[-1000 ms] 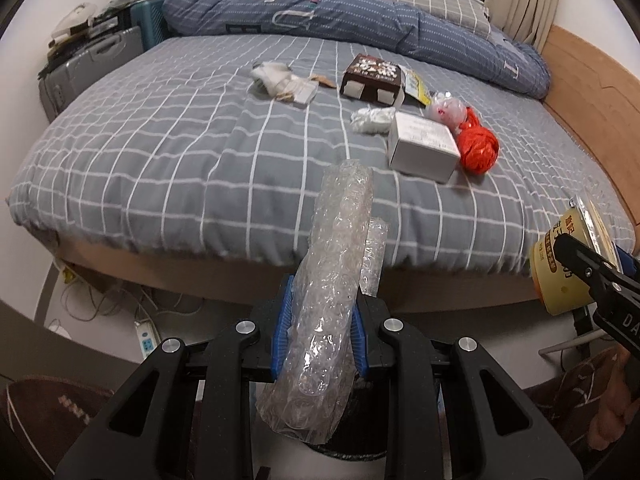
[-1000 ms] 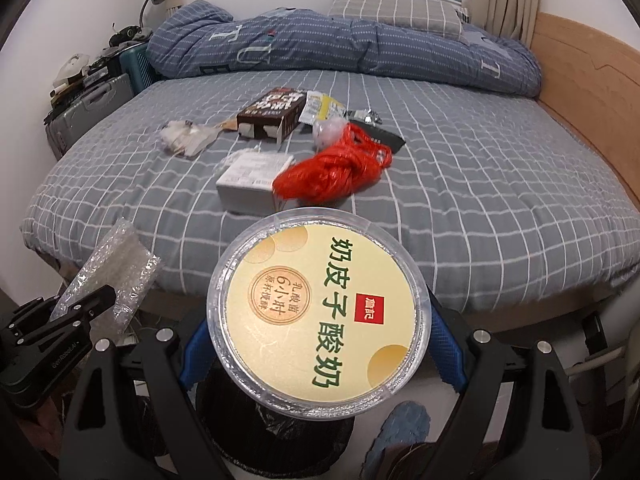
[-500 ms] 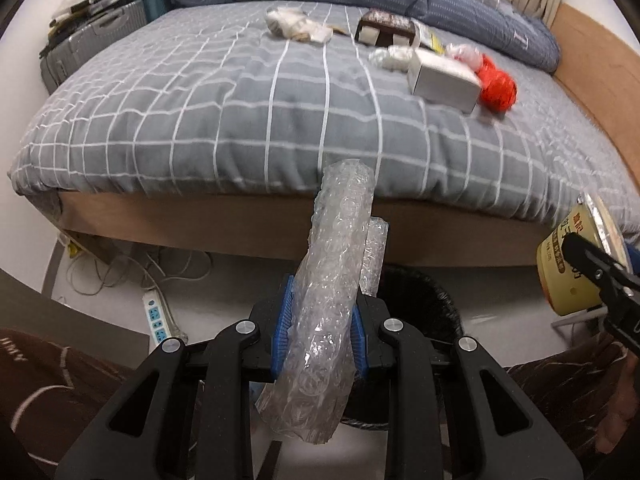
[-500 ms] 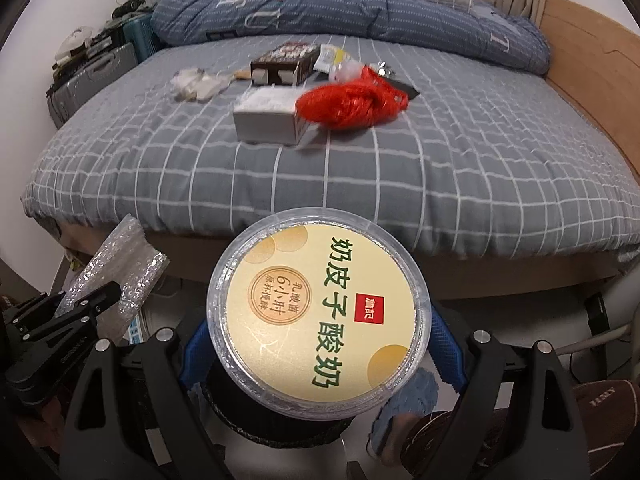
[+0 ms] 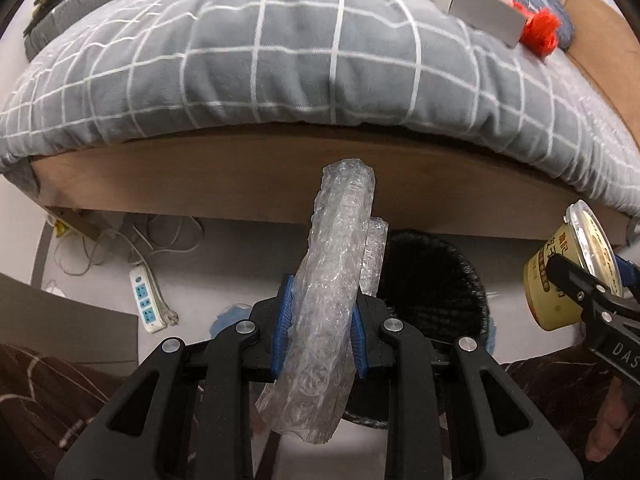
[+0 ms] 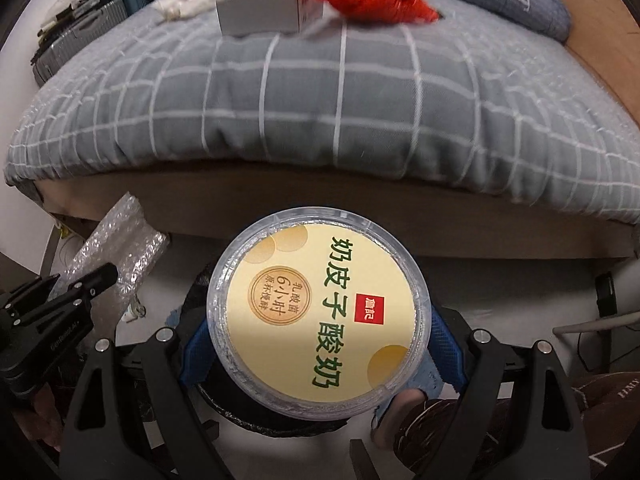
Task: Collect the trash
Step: 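Carry the bubble wrap and yogurt cup down toward the floor trash bin, then open the right tool over the bin while the left tool releases the bubble wrap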
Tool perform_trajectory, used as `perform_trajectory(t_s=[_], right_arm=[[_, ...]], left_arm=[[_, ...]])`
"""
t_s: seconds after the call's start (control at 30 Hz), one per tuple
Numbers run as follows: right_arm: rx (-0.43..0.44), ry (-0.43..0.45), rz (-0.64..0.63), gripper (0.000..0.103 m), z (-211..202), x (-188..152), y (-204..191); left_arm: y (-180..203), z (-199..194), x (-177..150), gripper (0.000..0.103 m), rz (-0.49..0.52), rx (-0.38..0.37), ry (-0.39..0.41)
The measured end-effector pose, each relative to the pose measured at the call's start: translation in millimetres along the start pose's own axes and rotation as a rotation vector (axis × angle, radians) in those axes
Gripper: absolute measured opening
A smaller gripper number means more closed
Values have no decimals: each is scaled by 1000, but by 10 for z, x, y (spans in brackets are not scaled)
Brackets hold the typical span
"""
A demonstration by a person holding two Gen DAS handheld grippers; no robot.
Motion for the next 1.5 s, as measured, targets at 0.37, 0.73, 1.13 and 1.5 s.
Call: perform_trajectory(t_s=[0.37, 0.73, 1.13, 1.5], right_arm=[[30, -74, -50, 83, 410, -65, -282], [75, -77, -116, 85, 516, -96, -595], [23, -97, -29, 95, 618, -209, -111], [-48, -75, 60, 95, 498, -251, 510]], left_arm=[[-109, 202, -29, 25, -35, -7, -39], [-255, 206, -51, 25, -67, 3, -51], [116, 369, -100, 25, -8, -40, -84], [766, 461, -187, 25, 81, -98, -114]])
Point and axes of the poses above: each gripper's, at about its wrist camera, not at the fingertips, and z roughly the way its jaws point, y to its right, x to its top, the point moved 10 cm from there along z, roughly the way its jaws point, and after that the axes turned 4 degrees about -z, right-handed, at the moved point
